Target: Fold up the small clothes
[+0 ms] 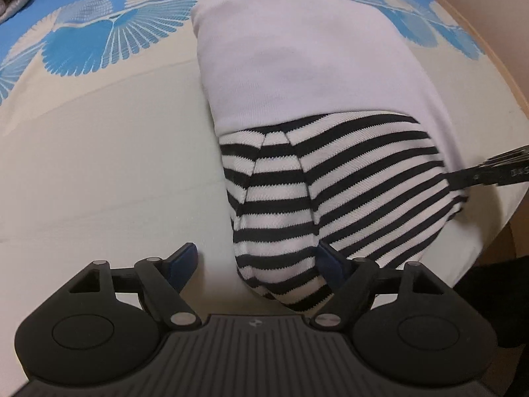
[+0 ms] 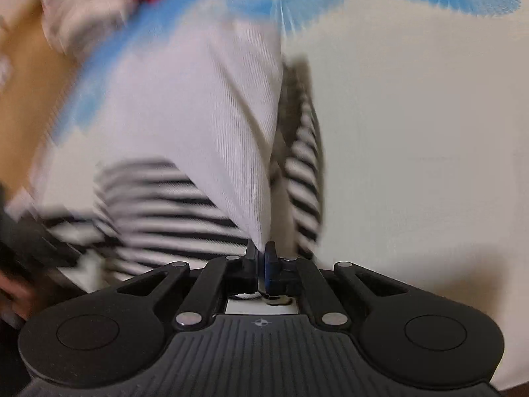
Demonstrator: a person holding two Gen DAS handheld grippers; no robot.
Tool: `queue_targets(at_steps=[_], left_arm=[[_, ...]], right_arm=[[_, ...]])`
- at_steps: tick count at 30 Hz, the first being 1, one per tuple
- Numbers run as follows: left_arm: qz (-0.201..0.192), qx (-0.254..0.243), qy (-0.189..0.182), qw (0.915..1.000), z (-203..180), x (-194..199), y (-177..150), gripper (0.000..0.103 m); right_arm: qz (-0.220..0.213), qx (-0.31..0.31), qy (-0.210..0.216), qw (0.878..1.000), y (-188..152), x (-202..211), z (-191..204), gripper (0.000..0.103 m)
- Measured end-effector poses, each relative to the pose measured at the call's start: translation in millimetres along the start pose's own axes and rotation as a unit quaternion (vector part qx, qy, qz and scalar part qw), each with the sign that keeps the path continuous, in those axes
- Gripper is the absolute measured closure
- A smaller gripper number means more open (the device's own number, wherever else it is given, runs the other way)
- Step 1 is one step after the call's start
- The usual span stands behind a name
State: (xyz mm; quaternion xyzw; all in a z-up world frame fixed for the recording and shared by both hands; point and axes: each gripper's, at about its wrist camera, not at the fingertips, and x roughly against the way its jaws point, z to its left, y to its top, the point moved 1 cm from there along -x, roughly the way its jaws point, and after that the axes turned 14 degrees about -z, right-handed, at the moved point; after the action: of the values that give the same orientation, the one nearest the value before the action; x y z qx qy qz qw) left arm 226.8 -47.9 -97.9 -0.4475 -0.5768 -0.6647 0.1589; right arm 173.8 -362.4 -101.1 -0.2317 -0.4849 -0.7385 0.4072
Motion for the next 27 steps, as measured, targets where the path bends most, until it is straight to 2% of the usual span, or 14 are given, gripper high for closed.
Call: queue_targets(at_steps=[3, 5, 7, 9, 11, 13, 15, 18, 20, 22, 23, 25, 26, 27], left_arm=[[-0.006, 0.002, 0.004, 1.0000, 4, 6, 2, 0.020], [-0.013, 0.005, 0.002, 0.9999, 7, 8, 4, 0.020], [-0.012, 0.009, 0.003, 0.9999, 9, 8, 4, 0.020], [-0.011, 0.011, 0.004, 0.9999, 8, 8, 6, 0.020], [-0.011, 0.009, 0.006, 0.9999, 5, 9, 6, 0.020], [-0.009, 0.013, 0.007, 0.9999, 6, 8, 6, 0.020], [-0.008, 0.014, 0.006, 0.9999, 8, 5, 6, 0.020], [-0.008, 0.015, 0.005, 0.9998, 9, 4, 5, 0.018], [-0.008, 0.016, 0.003, 0.9998, 11, 4, 5, 0.018], [-0.008, 0.014, 0.004, 0.9999, 12, 2, 5, 0.018], [-0.009, 0.014, 0.002, 0.9999, 12, 2, 5, 0.017], [-0.011, 0.019, -0.007, 0.9997, 13, 2, 6, 0.017], [-0.011, 0.021, -0.009, 0.9997, 13, 1, 6, 0.017], [-0.008, 0.022, -0.008, 0.9997, 14, 0, 5, 0.016]], right_arm=[[-0.010, -0.005, 0.013, 1.000, 12, 4, 6, 0.098], [-0.049, -0.015, 0.025, 0.998, 24, 13, 6, 0.092], [-0.105, -0.039, 0.026, 0.993, 40, 18, 3, 0.068], [-0.149, -0.088, 0.032, 0.984, 59, 14, -4, 0.064], [-0.173, -0.140, 0.035, 0.974, 74, 2, -17, 0.062], [-0.185, -0.191, 0.029, 0.963, 86, -17, -28, 0.054], [-0.189, -0.243, 0.030, 0.951, 96, -39, -36, 0.052], [-0.188, -0.306, 0.054, 0.932, 108, -60, -47, 0.052], [-0.190, -0.325, 0.077, 0.923, 115, -74, -46, 0.057], [-0.194, -0.320, 0.104, 0.921, 120, -77, -39, 0.089], [-0.210, -0.322, 0.104, 0.917, 121, -74, -39, 0.089], [-0.249, -0.355, 0.110, 0.895, 122, -62, -46, 0.092], [-0.253, -0.363, 0.097, 0.892, 122, -61, -50, 0.092], [-0.244, -0.354, 0.058, 0.901, 121, -62, -53, 0.092]])
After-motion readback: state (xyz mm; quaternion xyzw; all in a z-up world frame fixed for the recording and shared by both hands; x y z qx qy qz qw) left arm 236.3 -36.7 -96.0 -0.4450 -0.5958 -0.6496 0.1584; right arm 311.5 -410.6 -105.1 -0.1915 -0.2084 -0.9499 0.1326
